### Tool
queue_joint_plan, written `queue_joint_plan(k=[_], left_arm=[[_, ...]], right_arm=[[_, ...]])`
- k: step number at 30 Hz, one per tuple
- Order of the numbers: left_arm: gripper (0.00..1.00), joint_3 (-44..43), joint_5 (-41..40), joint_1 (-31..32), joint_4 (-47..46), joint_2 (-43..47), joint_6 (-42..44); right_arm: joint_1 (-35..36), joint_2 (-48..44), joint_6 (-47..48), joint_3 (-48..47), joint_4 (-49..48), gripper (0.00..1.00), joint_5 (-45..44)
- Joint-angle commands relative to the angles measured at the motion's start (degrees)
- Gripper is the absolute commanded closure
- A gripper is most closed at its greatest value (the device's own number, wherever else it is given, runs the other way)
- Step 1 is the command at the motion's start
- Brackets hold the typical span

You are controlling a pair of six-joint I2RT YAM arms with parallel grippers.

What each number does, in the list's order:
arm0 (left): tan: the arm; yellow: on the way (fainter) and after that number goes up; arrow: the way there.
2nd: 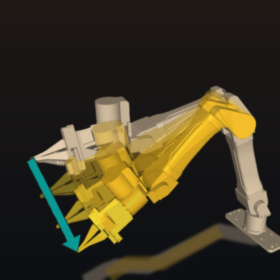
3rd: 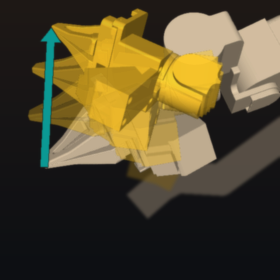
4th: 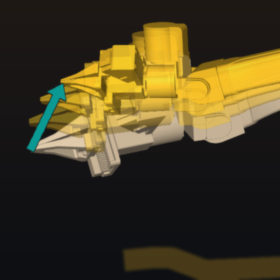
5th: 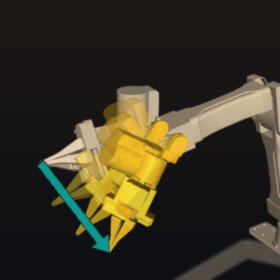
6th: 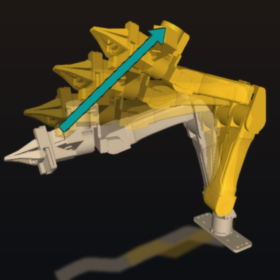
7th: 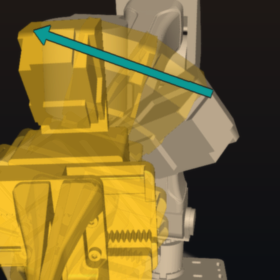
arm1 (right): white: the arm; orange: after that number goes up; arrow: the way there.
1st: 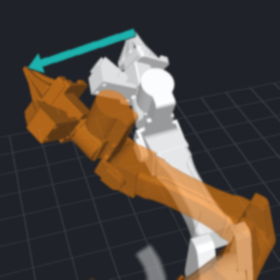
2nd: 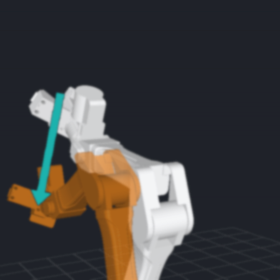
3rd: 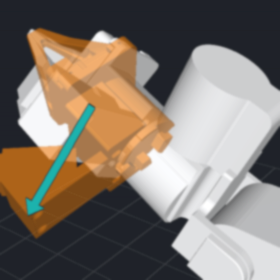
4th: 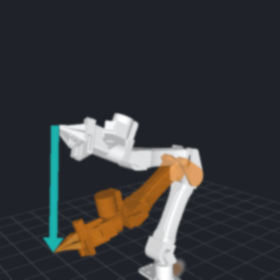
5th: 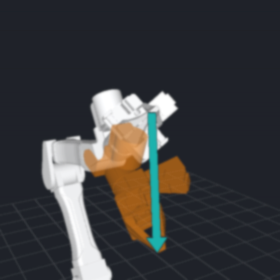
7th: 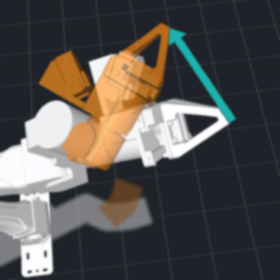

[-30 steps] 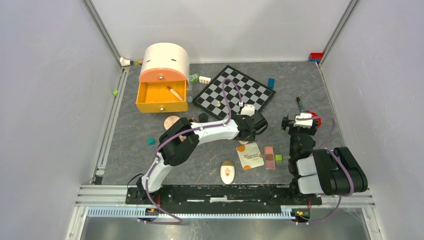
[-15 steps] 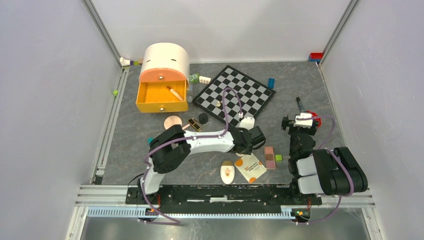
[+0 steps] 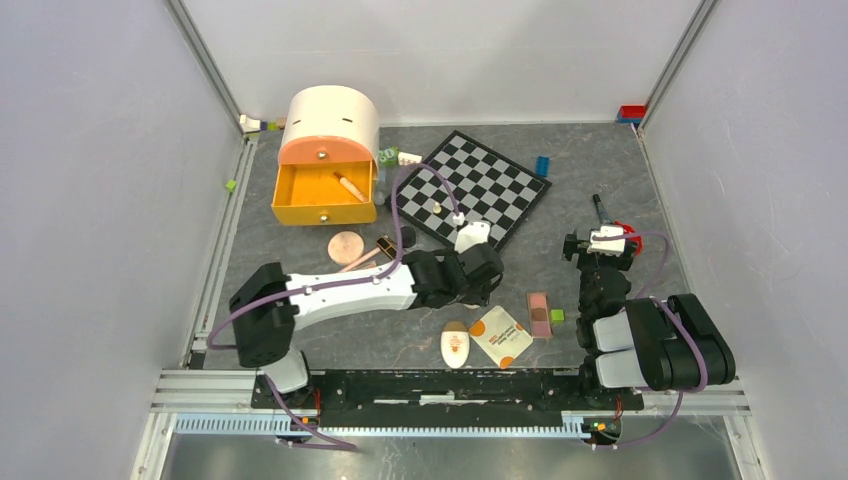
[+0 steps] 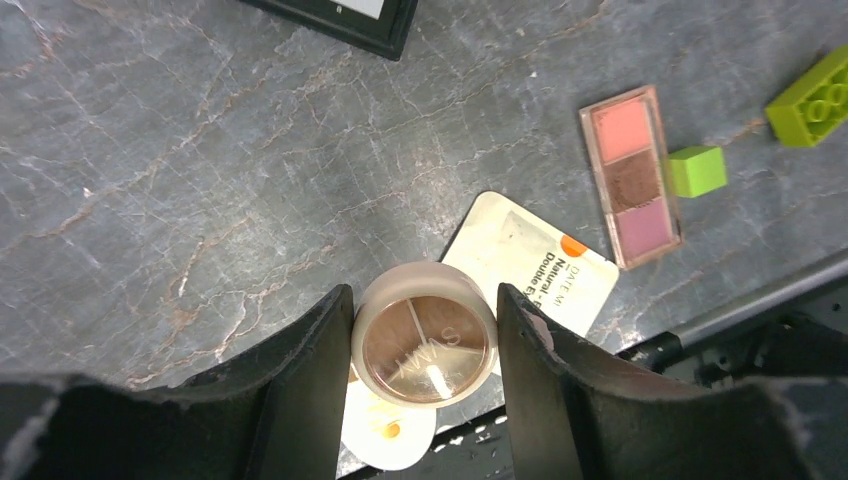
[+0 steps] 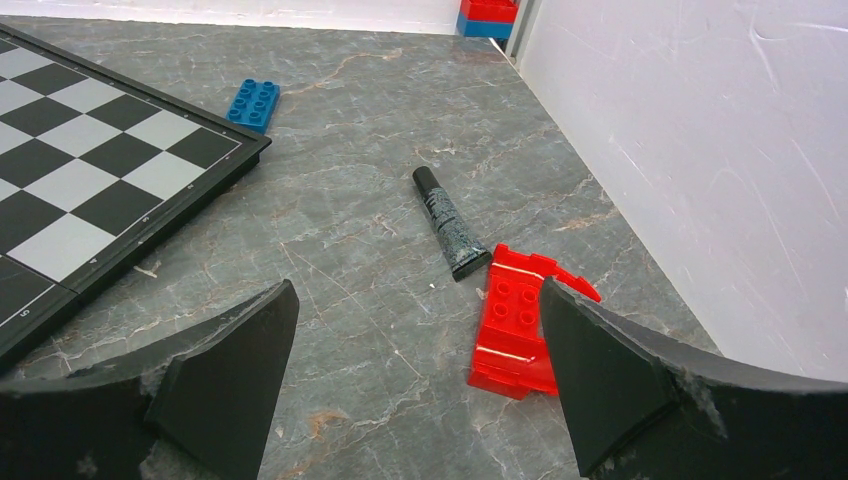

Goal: Organize the makeup
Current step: Pick up the makeup from the center of the board, then place the makeup in the drawer.

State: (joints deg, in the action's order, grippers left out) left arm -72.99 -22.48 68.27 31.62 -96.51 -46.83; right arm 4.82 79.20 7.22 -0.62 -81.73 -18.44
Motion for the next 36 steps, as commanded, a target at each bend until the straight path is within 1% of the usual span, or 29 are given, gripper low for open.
queue_joint_plan(k=[1, 7, 12, 18, 21, 27, 36], left_arm=[[0.55, -0.3, -1.3, 0.0, 0.8, 6.1, 5.2], [0.55, -5.3, -2.7, -0.4, 7.4, 9.5, 10.2], [0.54, -8.0, -0.4, -3.0, 10.5, 11.7, 12.8], [0.54, -11.1, 3.6, -8.7, 12.6, 15.6, 15.4], [0.55, -14.4, 6.8, -11.4, 14.7, 15.8, 17.4], [0.56, -21.8, 10.6, -16.4, 18.7, 15.9, 21.3], [0.56, -27.3, 17.1, -29.4, 20.7, 17.7, 24.0]], right_arm=[[-0.1, -0.4, 0.7, 6.8, -1.8, 0.03, 0.3], [-0.1, -0.3, 0.7, 6.7, -1.8, 0.03, 0.3], [-0.1, -0.4, 0.7, 6.8, -1.8, 0.03, 0.3], [-0.1, -0.4, 0.7, 6.8, -1.8, 0.02, 0.3], [-0.1, -0.4, 0.7, 6.7, -1.8, 0.03, 0.3], [-0.1, -0.4, 0.6, 6.7, -1.8, 0.03, 0.3], [-0.1, -0.3, 0.7, 6.8, -1.8, 0.03, 0.3]])
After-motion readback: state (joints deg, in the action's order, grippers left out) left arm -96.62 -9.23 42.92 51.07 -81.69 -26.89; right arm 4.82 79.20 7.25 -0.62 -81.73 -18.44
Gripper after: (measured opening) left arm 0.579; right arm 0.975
